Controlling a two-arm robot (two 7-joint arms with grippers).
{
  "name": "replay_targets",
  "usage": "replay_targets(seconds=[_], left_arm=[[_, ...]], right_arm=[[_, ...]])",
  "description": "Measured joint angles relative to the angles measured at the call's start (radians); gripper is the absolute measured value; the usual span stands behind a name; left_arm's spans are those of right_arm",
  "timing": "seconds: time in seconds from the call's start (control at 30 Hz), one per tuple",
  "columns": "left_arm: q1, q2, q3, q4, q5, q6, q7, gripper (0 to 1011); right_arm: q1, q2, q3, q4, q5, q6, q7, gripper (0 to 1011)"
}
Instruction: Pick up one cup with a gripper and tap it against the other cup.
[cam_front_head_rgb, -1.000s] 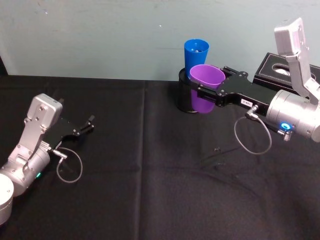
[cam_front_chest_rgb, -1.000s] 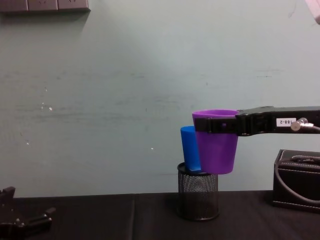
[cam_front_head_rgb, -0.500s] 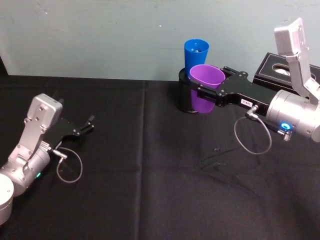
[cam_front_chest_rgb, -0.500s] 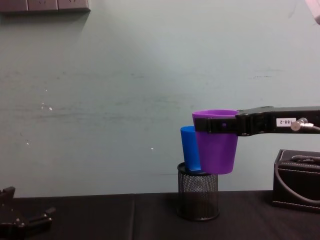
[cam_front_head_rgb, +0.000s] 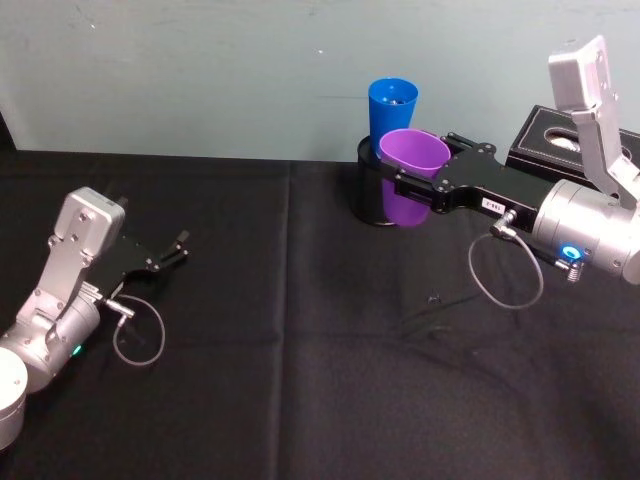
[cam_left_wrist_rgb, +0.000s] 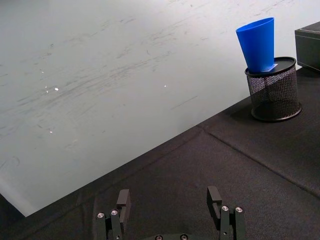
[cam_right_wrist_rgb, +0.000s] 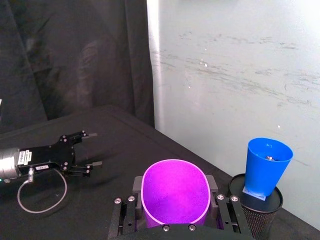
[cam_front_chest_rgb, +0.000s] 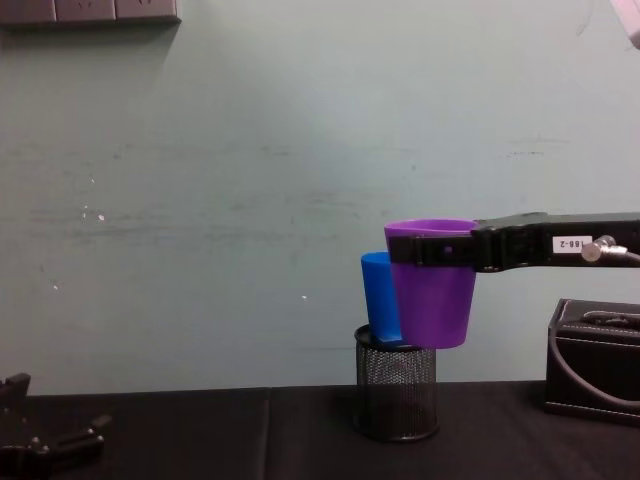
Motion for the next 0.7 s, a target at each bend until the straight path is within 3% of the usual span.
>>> replay_targets(seconds=[0.7], left_arm=[[0.0,0.0,0.0,0.0,0.0,0.0,0.0,1005]], right_arm=[[0.0,0.0,0.0,0.0,0.0,0.0,0.0,720]])
